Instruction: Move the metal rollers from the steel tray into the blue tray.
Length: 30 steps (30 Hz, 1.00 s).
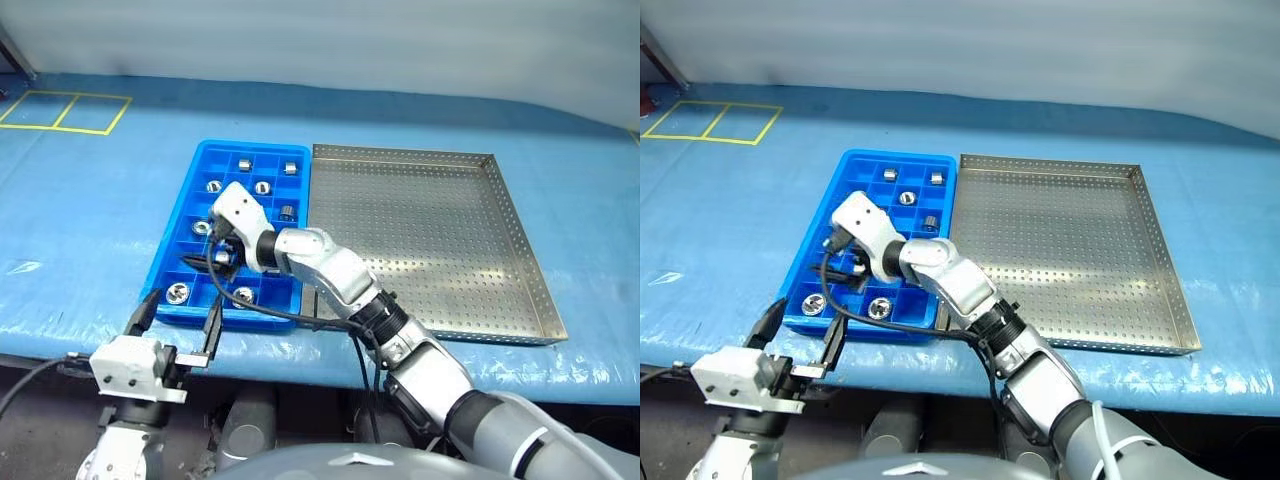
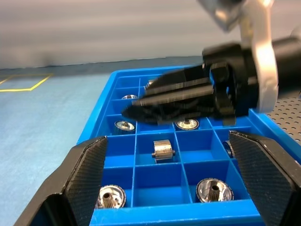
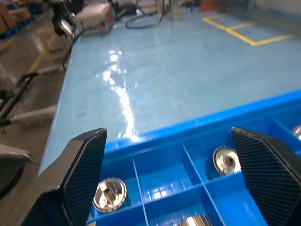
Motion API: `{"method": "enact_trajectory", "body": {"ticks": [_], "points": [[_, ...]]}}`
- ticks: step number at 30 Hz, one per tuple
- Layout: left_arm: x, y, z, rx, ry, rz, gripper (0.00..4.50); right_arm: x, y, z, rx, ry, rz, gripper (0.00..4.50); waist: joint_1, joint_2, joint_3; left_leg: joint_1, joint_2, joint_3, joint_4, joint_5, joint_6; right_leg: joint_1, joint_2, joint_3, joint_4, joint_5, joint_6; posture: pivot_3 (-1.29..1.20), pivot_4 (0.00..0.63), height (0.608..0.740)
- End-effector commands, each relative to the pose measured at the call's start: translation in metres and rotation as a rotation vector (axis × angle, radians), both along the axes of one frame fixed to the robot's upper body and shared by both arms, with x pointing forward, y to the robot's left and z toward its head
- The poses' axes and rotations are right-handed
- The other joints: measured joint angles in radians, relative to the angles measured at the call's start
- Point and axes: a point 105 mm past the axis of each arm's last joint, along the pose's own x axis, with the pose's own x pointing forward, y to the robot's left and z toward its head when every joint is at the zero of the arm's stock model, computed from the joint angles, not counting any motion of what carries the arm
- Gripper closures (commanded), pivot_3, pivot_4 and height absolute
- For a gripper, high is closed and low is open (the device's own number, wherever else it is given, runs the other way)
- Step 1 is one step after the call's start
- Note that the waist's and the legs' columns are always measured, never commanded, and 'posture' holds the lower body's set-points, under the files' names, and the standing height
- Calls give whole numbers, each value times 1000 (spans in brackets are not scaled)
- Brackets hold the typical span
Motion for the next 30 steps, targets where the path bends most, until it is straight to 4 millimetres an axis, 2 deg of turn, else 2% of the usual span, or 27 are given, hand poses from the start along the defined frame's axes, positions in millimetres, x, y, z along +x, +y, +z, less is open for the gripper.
{"method": "enact_trajectory", "body": {"ticks": [1, 4, 9, 13, 16, 19, 24, 30], "points": [[9, 3, 7, 16, -15, -36, 0, -1, -18, 15, 85, -18, -44, 29, -9, 0, 0, 0, 0, 0, 0, 0, 0, 0, 0, 0, 0, 0, 0, 197, 150, 740], [17, 5, 9, 32, -19, -77, 0, 2, -37, 14, 86, -29, -103, 29, -33, -1, 0, 1, 0, 1, 3, 0, 0, 1, 0, 0, 1, 0, 0, 125, 150, 740], [44, 8, 15, 73, -30, -141, 0, 12, -86, 6, 62, -57, -279, 29, -84, -1, -1, 1, 0, 1, 4, 0, 0, 2, 0, 1, 3, 1, 1, -28, 150, 740], [68, 18, 15, 125, -32, -93, 0, 15, -121, -2, 23, -61, -417, 29, -146, 0, -2, 2, 0, 1, 4, 0, 0, 2, 0, 2, 6, 1, 1, -121, 150, 740], [81, 15, 18, 109, -43, -107, 0, 12, -144, -8, -3, -56, -481, 29, -188, -1, -2, 3, 0, 1, 5, 0, 0, 2, 0, 2, 8, 1, 1, -161, 150, 740], [91, 9, 20, 93, -53, -130, 0, 5, -158, -18, -41, -50, -512, 29, -227, -1, -2, 3, -1, 1, 8, 0, 0, 2, 1, 3, 12, 1, 1, -187, 150, 740], [97, -1, 17, 53, -55, -149, 0, -9, -169, -33, -76, -16, -524, 29, -288, -1, -2, 3, -1, -1, 15, 0, 0, 3, 1, 4, 17, 0, 3, -201, 150, 740], [95, 0, 13, 41, -57, -113, 0, -16, -179, -42, -67, 26, -552, 29, -337, -1, -2, 3, -2, -1, 19, 0, 0, 6, 1, 5, 18, 1, 5, -178, 150, 740]]}}
